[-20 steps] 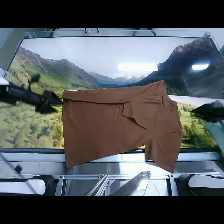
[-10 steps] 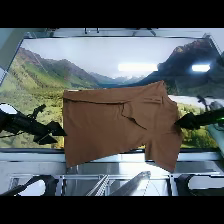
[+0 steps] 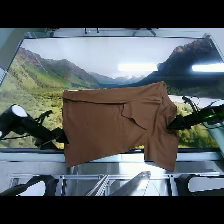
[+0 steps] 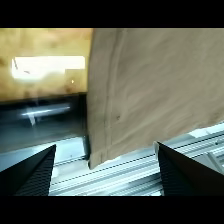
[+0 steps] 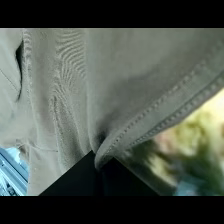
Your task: Fold the shirts.
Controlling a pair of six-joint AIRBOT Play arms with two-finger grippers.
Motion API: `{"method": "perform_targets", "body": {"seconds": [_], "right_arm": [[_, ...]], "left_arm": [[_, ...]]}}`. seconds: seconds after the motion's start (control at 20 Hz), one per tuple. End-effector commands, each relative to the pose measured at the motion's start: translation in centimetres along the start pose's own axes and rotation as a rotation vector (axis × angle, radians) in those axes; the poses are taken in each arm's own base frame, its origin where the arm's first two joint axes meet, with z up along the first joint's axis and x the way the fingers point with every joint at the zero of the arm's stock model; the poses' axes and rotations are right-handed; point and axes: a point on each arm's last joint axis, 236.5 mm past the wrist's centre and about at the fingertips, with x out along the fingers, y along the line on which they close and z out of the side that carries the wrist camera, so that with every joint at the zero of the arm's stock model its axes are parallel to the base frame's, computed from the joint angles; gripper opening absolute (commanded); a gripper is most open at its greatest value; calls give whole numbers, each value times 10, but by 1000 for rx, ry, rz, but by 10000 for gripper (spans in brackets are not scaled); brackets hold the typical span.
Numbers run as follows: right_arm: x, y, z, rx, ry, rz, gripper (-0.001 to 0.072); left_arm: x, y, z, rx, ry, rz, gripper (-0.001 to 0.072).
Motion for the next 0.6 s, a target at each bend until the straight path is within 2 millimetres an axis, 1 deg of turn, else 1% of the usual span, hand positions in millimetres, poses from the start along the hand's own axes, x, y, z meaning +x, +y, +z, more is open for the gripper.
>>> {"method": "perform_targets", "body": {"seconds": [0.0,0.15,0.25,0.35,0.4,0.45,0.5,0.55], "right_arm": [[0,-2,12,1,-46,-19,24],[0,-2,12,-2,-47,-19,24],[0,-2,12,-2,-47,-18,24],[0,1,15,-2,-60,-4,24],[0,4,18,-2,-70,6,24],[0,7,21,-3,-82,18,24],[-1,9,23,-3,-92,27,24],[-2,10,24,-3,-96,32,24]], "left_arm": [[20,-9,-1,63,103,42,599],[33,-11,-2,73,166,56,600],[42,-11,-12,70,241,60,600],[49,-16,-20,86,294,54,597],[51,-25,-21,114,297,29,521],[52,-38,-21,152,290,-16,403],[51,-53,-19,194,267,-69,344],[49,-65,-17,225,239,-113,304]]}}
